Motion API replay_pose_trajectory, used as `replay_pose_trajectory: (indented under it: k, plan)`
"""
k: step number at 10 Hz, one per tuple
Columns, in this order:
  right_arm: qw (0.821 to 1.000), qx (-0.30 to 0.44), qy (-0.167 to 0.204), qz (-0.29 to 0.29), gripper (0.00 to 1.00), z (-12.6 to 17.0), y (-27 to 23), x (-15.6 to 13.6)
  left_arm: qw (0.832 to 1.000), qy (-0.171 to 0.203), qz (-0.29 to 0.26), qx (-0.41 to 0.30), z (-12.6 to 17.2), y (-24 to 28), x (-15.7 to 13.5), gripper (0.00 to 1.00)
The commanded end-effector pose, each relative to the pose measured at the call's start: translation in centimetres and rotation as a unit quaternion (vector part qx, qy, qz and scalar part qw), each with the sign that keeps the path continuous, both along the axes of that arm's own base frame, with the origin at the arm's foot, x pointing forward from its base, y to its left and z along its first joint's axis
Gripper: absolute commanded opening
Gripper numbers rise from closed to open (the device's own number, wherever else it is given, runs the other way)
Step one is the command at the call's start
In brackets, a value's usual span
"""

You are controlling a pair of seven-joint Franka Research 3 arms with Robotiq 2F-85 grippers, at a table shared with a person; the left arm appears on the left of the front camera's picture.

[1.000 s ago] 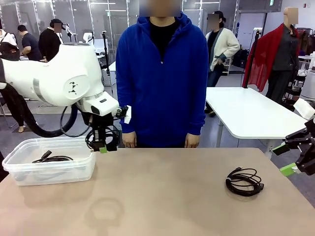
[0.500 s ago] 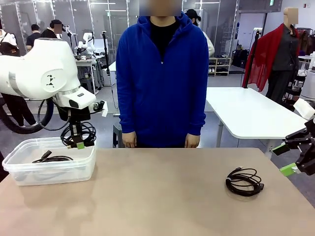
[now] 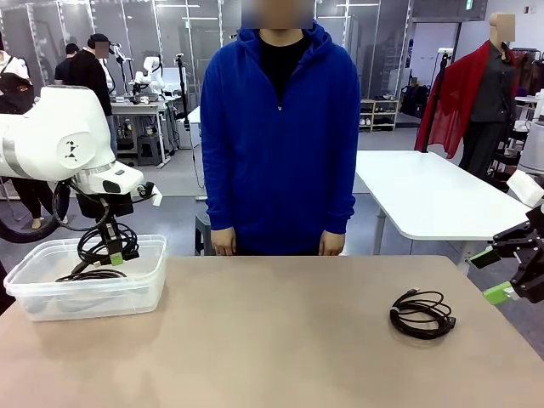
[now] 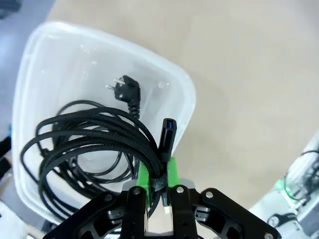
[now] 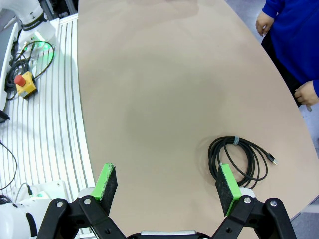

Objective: Organize and store the cables.
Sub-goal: Place the USB Extension Cable into the Organizing box.

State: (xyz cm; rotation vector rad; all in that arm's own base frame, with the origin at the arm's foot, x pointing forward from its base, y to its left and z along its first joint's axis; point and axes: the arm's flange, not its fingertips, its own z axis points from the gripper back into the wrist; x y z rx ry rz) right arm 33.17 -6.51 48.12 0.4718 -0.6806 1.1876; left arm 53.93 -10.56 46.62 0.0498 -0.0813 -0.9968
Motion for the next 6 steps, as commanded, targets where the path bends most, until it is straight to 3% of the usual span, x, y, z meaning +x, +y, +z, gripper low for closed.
replay_pose_trajectory:
  k: [1, 2, 3, 6]
  plan:
    - [1.000, 0.007, 0.001, 0.000, 1.00, -0.06, 0.07, -0.07, 1.000, -0.009, 0.019, -0.016, 0.57, -0.03, 0.73, 0.16]
    - [1.000, 0.007, 0.001, 0.000, 1.00, -0.06, 0.07, -0.07, 0.999, -0.012, -0.010, -0.036, 0.82, -0.24, 0.41, 0.16]
    - [1.000, 0.007, 0.001, 0.000, 1.00, -0.06, 0.07, -0.07, 1.000, 0.000, 0.008, -0.003, -0.07, 0.39, 0.26, 0.16]
    - [1.000, 0.007, 0.001, 0.000, 1.00, -0.06, 0.07, -0.07, 1.000, 0.000, 0.008, -0.003, -0.07, 0.39, 0.26, 0.16]
